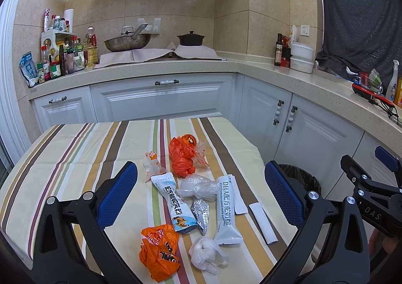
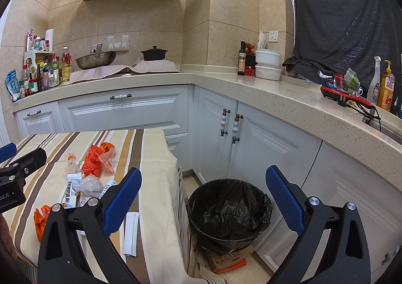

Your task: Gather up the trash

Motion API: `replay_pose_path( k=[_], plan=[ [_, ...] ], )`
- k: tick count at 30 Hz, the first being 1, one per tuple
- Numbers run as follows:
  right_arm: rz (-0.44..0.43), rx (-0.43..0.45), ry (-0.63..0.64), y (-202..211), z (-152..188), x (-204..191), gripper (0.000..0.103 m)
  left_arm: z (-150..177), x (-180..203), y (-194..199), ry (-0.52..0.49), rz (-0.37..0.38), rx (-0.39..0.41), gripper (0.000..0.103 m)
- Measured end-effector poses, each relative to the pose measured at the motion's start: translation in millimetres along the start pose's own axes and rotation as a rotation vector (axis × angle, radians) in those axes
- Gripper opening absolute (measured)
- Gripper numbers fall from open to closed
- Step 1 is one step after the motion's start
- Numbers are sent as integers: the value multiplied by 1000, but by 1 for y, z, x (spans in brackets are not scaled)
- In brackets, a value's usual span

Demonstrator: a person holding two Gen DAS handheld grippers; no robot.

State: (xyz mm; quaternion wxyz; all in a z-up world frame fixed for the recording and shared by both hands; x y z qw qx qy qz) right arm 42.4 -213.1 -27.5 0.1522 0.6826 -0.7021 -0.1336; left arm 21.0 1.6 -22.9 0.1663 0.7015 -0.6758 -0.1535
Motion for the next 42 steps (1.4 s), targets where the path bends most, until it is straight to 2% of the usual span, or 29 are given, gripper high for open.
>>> replay_pose_path(
  k=[6,12,17,23,26,28,31,33,36,38,42],
  plan=[
    [-1,-2,1,-1,0,-1,96,2,0,-2,7,7,-6,99],
    [-20,-21,-3,-9,4,-2,96,8,-6,-13,22,17,-45,99],
    [-47,-62,18,-21,23,-19,96,25,-22,-27,6,-2,-115,99],
    [-121,-126,35,-35,49,-42,96,54,-45,-36,-12,-40,-186,98],
    [-161,-176,49,-43,65,-54,95,68,-54,-37,-20,-48,-211,92],
    [-176,-195,57,-48,72,-60,94,74,-60,-38,-19,-50,-228,87],
    [-198,-217,70,-52,83,-68,88,84,-66,-38,-17,-43,-245,86],
    [-213,-231,74,-54,88,-71,75,88,-69,-36,-13,-41,-249,86],
    [-220,-249,71,-57,94,-73,71,94,-70,-35,-11,-30,-261,85],
    [-224,-254,69,-58,97,-73,71,97,-69,-37,-13,-25,-267,80],
    [-225,-255,77,-60,99,-76,71,104,-69,-43,-9,-17,-289,79]
  ],
)
Point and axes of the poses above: each gripper's, at about its wrist camera, not at the fingertips, and y roughly against the way its jaws point, x to its right, z to its underside, the point moved 3 cm from there along -y, roughly the way its jaws point, and after that the axes turned 2 degrees about -z, right-handed, at the moved point
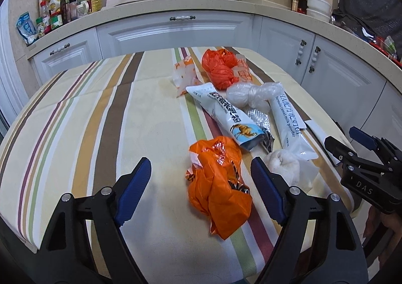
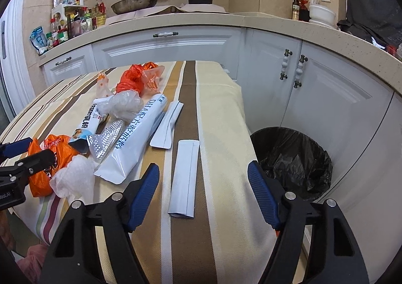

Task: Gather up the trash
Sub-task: 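Grasp the orange plastic bag with the left gripper while the right gripper grasps the white paper strip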

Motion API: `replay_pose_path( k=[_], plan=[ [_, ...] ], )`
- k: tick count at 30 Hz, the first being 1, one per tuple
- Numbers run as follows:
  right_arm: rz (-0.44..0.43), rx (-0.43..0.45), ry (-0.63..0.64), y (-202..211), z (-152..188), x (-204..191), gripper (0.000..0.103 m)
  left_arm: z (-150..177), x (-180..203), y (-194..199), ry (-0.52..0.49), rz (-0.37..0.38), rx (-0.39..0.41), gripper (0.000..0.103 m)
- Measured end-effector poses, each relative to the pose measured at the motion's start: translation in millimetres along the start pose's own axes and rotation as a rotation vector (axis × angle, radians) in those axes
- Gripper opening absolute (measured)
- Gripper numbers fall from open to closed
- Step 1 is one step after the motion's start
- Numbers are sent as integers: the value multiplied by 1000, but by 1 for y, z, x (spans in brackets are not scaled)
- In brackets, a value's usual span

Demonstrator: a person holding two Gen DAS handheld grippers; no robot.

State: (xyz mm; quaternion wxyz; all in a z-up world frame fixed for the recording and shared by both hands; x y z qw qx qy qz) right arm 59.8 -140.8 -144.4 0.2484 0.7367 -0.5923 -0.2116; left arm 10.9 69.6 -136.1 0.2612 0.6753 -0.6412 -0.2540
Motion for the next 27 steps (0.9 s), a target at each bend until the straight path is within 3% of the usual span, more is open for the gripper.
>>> replay_pose_path(
  k=[3,9,19,23,27],
  plan=[
    [-4,-3,-5,-2,1,1,71,3,1,-2,5,2,-6,76],
    [-13,-16,-15,-7,7,1,65,8,3,-4,-4,20,-1,49],
    [-44,-10,-22,-8,10,0,50,11,6,0,-20,18,20,43],
    [-61,-3,-22,-8,11,0,32,11,4,1,-15,19,21,42],
    [-78,2,-6,-8,11,-4,21,11,3,4,-14,9,28,40]
  ],
)
Point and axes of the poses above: each gripper's, at about its wrist camera, not at the fingertips, and y roughly against the way its jaws point, x to its right, z to its underside, the point moved 3 cm from there along -y, roughly the way its jaws point, and after that the axes turned 2 degrees about -z, right-handed, at the moved point
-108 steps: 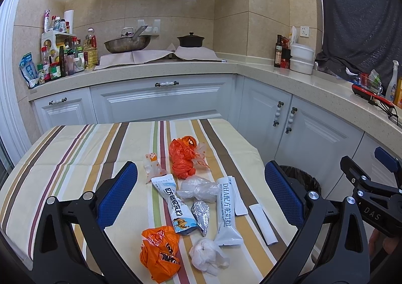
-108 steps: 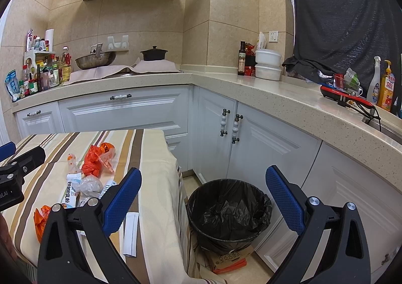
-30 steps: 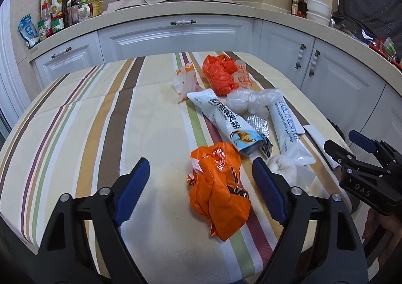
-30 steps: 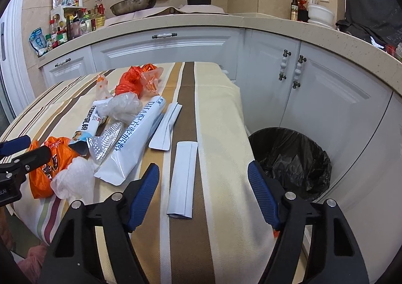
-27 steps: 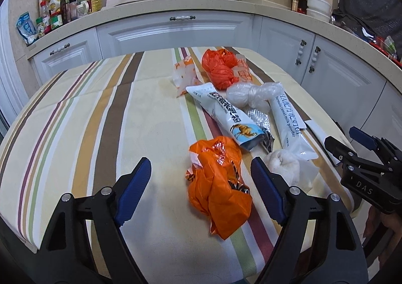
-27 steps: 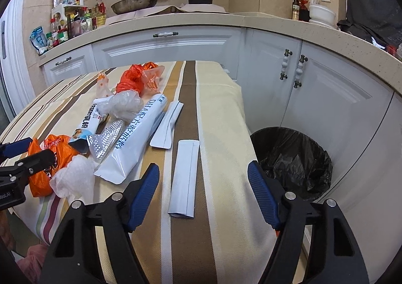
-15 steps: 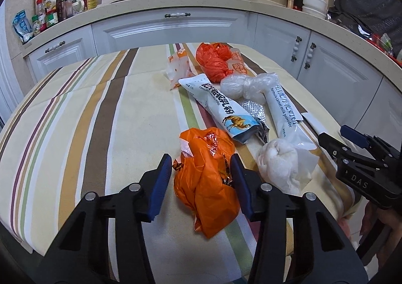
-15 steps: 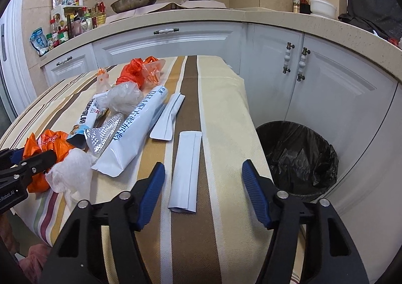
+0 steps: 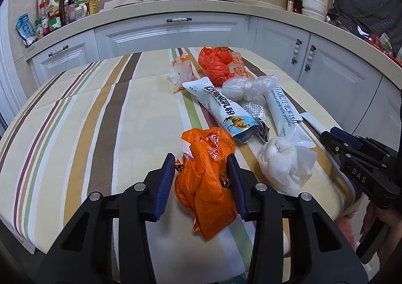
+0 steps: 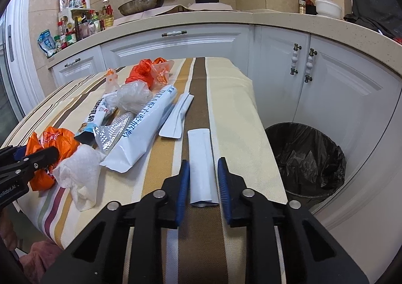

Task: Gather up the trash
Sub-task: 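Grasp the orange plastic bag with the left gripper while the right gripper grasps the white paper strip, then carry the orange bag and white strip over the bin and open both grippers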

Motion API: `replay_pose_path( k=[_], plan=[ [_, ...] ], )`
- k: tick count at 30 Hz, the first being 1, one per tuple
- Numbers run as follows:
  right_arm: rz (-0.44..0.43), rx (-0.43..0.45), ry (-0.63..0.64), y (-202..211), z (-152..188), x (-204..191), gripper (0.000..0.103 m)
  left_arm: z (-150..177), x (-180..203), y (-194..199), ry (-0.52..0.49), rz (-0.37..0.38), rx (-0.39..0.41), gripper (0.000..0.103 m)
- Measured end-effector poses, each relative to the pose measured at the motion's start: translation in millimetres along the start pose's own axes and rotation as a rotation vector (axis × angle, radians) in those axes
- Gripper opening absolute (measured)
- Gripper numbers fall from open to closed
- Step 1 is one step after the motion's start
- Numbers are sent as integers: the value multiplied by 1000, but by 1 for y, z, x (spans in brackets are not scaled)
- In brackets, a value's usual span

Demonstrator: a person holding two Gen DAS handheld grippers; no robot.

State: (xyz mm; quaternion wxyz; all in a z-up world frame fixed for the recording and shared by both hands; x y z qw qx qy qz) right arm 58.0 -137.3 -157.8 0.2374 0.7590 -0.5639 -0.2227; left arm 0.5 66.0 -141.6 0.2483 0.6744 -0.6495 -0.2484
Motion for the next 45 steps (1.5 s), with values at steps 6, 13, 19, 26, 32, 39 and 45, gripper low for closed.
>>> replay_pose_path(
  k=[6,13,19,26,32,39,45],
  plan=[
    [0,4,12,2,1,-3,19,-2,-2,7,5,-8,19,39],
    [-3,25,15,10,-4,-4,18,-9,-7,17,16,-10,44,38],
    [14,65,18,23,-14,0,18,-25,-5,33,21,4,85,38],
    [96,119,-15,43,-29,34,18,-58,32,33,-24,78,126,38],
    [187,148,-58,54,-38,79,18,-88,92,19,-82,142,162,38],
    [250,164,-92,50,-45,128,18,-117,173,-21,-124,215,108,38],
    [271,160,-136,30,-48,167,18,-130,239,-58,-191,223,68,38]
  ],
)
Point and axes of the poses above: each gripper's, at about its wrist camera, not at the fingertips, and y roughly against the way its jaws point, x to its right, z to its underside, the point moved 3 cm from there along -y, roughly the way its jaws point, and after that the axes turned 2 degrees about -z, right-handed, at the moved point
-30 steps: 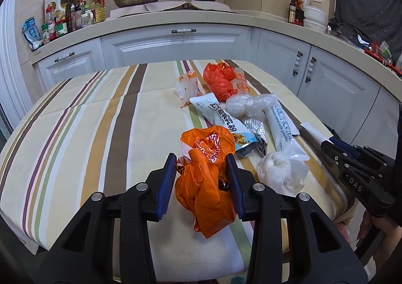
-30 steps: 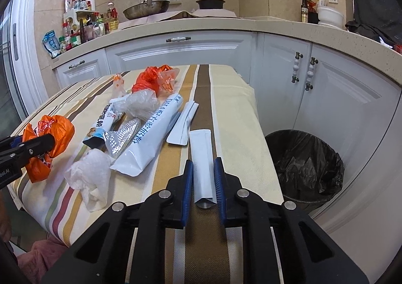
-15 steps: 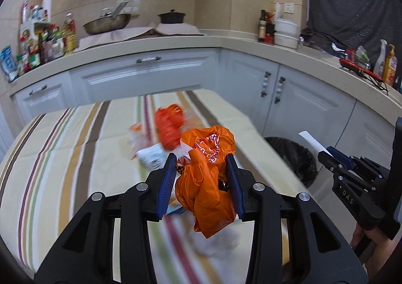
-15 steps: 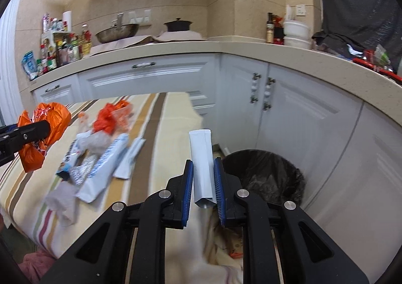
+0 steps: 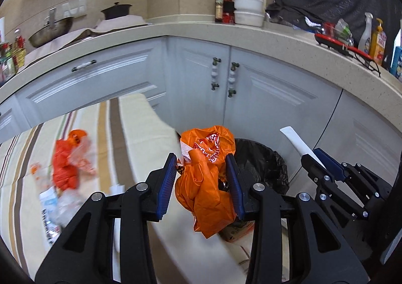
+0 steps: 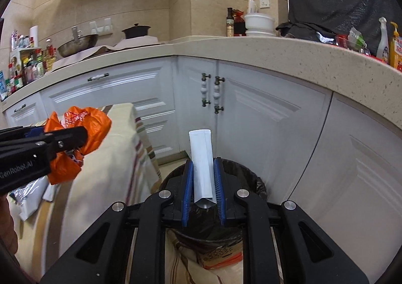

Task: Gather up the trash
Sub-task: 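Carry the orange bag and white strip over the bin and open both grippers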

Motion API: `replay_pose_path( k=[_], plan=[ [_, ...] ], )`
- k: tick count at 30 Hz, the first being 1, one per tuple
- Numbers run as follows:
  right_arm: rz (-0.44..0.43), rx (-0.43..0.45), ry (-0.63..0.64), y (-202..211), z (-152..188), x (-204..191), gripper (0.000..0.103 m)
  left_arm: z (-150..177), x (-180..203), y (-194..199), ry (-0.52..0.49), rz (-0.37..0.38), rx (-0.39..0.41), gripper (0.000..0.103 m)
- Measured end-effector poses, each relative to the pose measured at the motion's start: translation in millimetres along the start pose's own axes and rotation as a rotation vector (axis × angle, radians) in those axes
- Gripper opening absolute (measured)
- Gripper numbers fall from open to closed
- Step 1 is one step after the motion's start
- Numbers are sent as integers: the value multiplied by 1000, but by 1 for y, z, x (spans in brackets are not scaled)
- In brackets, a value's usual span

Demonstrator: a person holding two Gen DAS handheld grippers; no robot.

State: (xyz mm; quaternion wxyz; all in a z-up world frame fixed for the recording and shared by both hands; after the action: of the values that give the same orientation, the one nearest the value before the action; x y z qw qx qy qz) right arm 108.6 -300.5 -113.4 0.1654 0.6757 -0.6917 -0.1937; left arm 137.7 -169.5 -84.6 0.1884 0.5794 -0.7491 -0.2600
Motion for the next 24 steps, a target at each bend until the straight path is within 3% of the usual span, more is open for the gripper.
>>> replay_pose_path(
  k=[8,10,12,13,17,24],
  plan=[
    [-1,-24,-60,-45,3,35,20,-19,41,-71,-39,-39,-61,40],
    [-27,-55,-84,-66,6,43,26,-19,50,-91,-63,-64,-78,42],
    [-18,-62,-109,-79,11,51,47,-18,54,-106,-74,-96,-99,51],
    [-11,-67,-119,-84,14,55,47,-17,55,-114,-66,-98,-134,53],
    [-9,-81,-141,-88,20,59,47,-18,49,-111,-27,-92,-119,59],
    [5,-56,-136,-65,12,54,48,-21,40,-87,-19,-91,-86,60]
  ],
)
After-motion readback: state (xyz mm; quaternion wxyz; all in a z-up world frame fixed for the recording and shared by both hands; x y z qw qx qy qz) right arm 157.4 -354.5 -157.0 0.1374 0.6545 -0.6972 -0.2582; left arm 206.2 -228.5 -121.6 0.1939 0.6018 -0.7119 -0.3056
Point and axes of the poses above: each gripper's, at about its wrist camera, not at the fingertips, and y roughly against the way its jaws point, x to its right, z to its underside, the point moved 3 cm from there along -y, roughly the way its jaws point, and after that the axes turned 2 degrees about -z, right-handed, at the moved point
